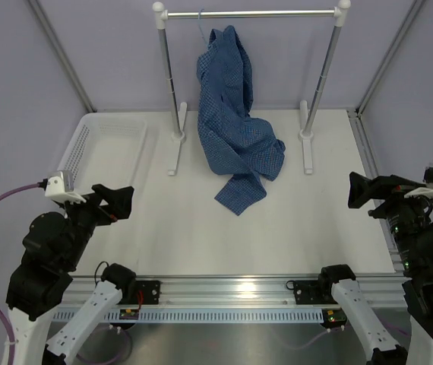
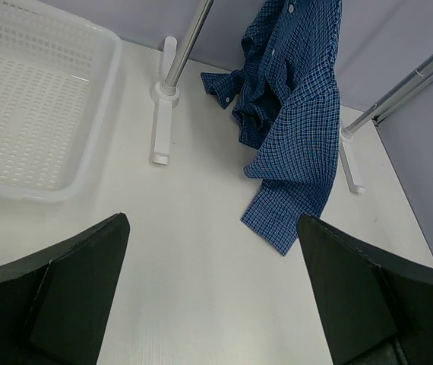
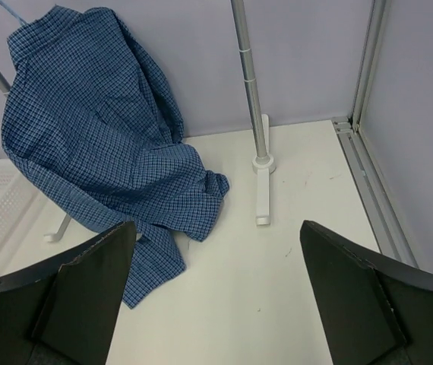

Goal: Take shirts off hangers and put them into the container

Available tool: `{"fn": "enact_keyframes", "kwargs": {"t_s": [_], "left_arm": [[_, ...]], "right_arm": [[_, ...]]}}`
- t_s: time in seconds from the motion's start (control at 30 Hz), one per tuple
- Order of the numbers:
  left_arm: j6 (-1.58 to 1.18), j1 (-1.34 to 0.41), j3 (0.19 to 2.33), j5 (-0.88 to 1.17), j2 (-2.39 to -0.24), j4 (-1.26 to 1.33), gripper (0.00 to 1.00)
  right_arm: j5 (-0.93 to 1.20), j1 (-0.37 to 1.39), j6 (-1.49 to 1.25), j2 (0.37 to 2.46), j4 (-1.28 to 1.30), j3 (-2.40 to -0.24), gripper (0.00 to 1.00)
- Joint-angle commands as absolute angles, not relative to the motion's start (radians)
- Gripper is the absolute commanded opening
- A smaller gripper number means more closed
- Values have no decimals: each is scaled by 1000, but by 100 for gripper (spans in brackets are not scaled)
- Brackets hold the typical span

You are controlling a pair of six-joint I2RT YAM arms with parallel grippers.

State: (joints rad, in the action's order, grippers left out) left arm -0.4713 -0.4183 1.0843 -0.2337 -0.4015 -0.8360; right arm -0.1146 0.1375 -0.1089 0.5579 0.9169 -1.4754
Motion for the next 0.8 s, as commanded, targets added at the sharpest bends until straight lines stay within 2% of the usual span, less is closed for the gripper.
{"fn": "enact_keyframes", "kwargs": {"t_s": [0.0,0.07,0.17,0.27,0.5,0.6,0.77], "left_arm": [[-469,-423,1121,-239,-431,-796,99],[-466,-423,1129,-258,-480,-795,99],[-459,-423,1155,-247,-569,-796,99],[-475,-423,1178,-226,-646,-793,99],[-500,-423,1295,-134,-858,-698,99],[-500,-423,1389,-72,-1010,-596,99],[-456,-426,1742,-41,-1334,-566,99]], "right_arm": [[-97,146,-110,632,927,-1460,99],[-54,146,-136,693,908,-1459,100],[142,146,-163,782,855,-1454,100],[199,146,-213,889,781,-1431,100],[175,176,-218,1052,695,-1467,99],[182,176,-232,1068,698,-1460,99],[193,176,-242,997,704,-1372,99]]}}
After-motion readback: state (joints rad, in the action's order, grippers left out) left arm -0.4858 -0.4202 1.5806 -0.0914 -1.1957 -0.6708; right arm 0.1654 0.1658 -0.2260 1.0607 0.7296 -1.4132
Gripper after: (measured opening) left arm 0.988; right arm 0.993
